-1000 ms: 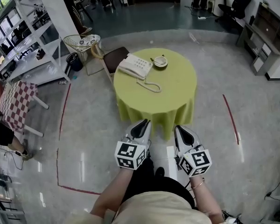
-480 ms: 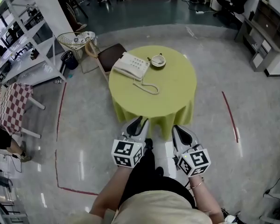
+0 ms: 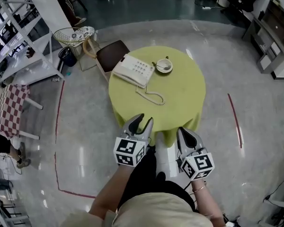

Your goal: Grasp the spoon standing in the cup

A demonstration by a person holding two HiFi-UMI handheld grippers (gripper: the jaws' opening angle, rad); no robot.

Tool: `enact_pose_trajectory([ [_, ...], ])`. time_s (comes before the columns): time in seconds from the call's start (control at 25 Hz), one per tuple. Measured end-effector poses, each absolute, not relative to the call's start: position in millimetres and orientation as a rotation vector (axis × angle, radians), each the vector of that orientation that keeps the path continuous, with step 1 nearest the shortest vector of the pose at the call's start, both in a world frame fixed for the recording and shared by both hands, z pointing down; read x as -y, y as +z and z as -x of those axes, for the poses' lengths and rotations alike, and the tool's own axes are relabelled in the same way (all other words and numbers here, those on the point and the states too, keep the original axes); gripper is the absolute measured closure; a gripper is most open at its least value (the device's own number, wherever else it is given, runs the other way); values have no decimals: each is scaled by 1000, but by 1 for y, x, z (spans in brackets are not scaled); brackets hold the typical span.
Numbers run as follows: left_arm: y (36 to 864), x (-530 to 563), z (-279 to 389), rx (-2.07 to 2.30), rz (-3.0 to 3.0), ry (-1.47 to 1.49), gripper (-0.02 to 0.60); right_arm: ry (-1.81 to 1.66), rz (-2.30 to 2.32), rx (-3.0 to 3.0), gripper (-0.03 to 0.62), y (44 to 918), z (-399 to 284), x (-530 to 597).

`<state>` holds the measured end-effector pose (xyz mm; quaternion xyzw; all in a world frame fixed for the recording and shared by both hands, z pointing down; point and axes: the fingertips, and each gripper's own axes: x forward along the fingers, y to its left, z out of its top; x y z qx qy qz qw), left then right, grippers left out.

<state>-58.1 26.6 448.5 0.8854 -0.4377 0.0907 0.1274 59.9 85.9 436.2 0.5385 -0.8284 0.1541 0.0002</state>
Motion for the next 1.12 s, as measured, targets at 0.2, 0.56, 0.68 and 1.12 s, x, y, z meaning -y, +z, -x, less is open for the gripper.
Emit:
enact_pose_trajectory([
  [0.2, 455, 18, 60, 1254, -2566, 281, 420, 518, -1693, 2582, 595, 444, -56, -41],
  [0.56, 459, 92, 60, 1205, -2570, 292, 407, 552, -1745, 2522, 595, 450, -57, 26],
  [0.68, 463, 112, 59, 1185, -2577, 303, 399, 556, -1771, 2505, 595, 451, -58, 44],
  [1.12, 469, 169, 50, 1116, -2589, 305, 379, 595, -1845, 2423, 595, 455, -68, 87],
])
